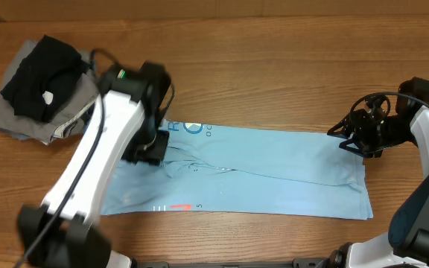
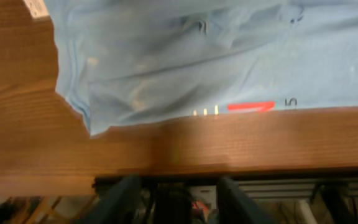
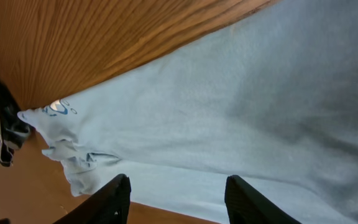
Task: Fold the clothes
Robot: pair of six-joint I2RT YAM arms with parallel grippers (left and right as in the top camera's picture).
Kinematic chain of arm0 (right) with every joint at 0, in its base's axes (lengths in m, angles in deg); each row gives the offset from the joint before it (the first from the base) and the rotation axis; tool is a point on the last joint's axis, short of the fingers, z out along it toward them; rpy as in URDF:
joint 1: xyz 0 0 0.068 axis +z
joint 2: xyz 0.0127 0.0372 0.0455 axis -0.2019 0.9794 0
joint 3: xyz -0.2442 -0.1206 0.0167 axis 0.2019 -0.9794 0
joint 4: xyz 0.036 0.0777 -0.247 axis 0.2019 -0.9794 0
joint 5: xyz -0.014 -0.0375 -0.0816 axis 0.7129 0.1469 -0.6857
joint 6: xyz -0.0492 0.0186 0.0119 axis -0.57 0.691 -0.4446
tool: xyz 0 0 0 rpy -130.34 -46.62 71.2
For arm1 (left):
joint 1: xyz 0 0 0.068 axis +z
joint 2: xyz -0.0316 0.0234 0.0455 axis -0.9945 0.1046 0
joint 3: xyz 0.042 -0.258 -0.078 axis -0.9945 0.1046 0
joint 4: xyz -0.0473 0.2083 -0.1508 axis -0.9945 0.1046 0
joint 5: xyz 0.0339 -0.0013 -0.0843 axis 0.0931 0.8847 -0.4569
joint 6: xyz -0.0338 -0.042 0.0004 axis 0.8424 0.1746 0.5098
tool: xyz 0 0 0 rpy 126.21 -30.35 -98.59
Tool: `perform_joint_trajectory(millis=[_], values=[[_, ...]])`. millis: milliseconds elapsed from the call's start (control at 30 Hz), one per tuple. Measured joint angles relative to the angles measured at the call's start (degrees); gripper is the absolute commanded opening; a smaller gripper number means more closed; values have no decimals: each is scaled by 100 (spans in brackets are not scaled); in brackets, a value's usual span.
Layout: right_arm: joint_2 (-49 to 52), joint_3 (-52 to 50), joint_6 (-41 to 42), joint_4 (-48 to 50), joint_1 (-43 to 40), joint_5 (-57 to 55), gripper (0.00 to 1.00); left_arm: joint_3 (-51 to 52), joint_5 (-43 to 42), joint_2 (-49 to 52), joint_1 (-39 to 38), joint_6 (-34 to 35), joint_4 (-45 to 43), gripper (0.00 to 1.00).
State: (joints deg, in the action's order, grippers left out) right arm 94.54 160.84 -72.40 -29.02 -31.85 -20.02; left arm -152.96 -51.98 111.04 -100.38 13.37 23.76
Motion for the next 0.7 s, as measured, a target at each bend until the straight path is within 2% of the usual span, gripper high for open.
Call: perform_joint_trajectory(millis=[33,133,167,267,367,567,700], values=[[0,2,-2,2,0,-4,53,162,-22,-114,2,-15,-188,54],[-2,2,-4,13,-2,-22,53,1508,-595,-586,-4,-302,-1884,55],[-2,2,-4,17,-2,-22,53,1644,-678,-555,-13,-380,-2039,56],[-4,2,-2,24,0,-22,53,2203,-881,-442,-15,-660,-2955,47],[-4,2,0,11,-2,-20,53,2446,-966,-138,-15,-863,-3314,38],[-4,2,-2,2,-2,-24,53,2498,-1147,595,-90,-1123,-3821,33],[-7,2,0,-2,0,-101,53,2505,-1189,887,-90,-1169,-3838,26]])
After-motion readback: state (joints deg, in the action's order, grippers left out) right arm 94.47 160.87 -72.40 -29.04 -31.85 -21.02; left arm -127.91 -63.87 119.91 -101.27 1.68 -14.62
